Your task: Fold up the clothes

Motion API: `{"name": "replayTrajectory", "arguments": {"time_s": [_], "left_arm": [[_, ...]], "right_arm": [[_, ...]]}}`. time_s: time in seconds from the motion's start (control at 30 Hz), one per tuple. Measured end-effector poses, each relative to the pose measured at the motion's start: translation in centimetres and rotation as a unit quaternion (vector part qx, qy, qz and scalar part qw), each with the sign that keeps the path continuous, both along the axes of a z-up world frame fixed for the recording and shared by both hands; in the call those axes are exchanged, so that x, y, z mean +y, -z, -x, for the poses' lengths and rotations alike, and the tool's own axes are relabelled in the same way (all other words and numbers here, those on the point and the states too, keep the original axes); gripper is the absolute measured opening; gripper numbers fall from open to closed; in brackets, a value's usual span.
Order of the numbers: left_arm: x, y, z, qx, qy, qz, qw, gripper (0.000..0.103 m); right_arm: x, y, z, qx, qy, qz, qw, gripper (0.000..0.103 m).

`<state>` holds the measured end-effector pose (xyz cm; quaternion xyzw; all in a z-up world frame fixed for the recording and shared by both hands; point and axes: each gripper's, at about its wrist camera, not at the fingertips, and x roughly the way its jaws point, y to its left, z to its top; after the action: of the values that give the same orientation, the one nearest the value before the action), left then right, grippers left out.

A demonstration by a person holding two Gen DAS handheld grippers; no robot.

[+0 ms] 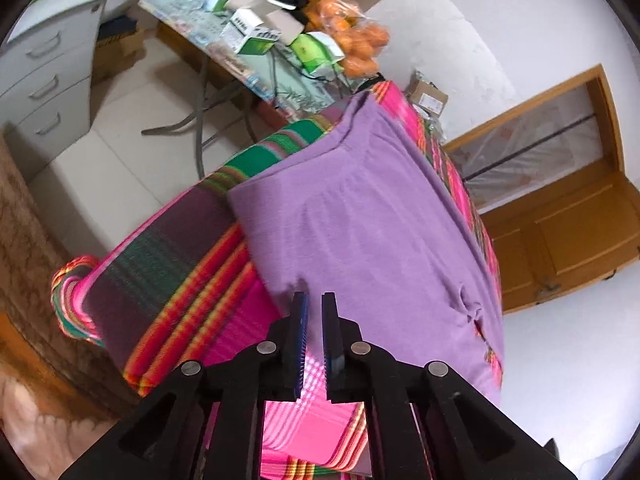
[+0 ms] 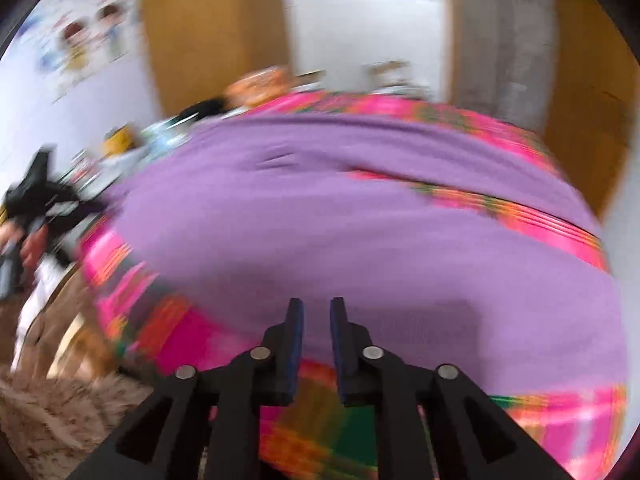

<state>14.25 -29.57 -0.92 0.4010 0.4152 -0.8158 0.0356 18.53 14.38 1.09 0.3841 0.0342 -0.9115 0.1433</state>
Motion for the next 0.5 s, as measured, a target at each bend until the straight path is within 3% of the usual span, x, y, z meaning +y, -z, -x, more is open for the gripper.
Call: {"name": "replayTrajectory", "arguments": {"time_s": [0.1,0.23,0.33,0.5], "left_arm": [[1.1,-0.3,0.5,0.003,0.005,0.018,0.9998,0.013],[3.5,-0.5,1.6,0.008,0.040,0.052,0.9978,0.013],[5.6,-0.3,2.6,0.011,0.077,0.067,0.9947,0.014],[8.9,-0.5,4.1,0.021,0.129,0.093,0.9870,0.018]], "right_arm": [[5.8,-0.3,0.2,0.014,0.118,-0.003,0.993,0.032],[14.5,0.3,0.3,0.009,0.274,0.028,0.961,0.038],[18.9,0.8,0.3,0.005,0.338,0.046,0.940,0.041],[22.2,1.6,0.5,0.002,0.389,0.028,0.921,0.042]]}}
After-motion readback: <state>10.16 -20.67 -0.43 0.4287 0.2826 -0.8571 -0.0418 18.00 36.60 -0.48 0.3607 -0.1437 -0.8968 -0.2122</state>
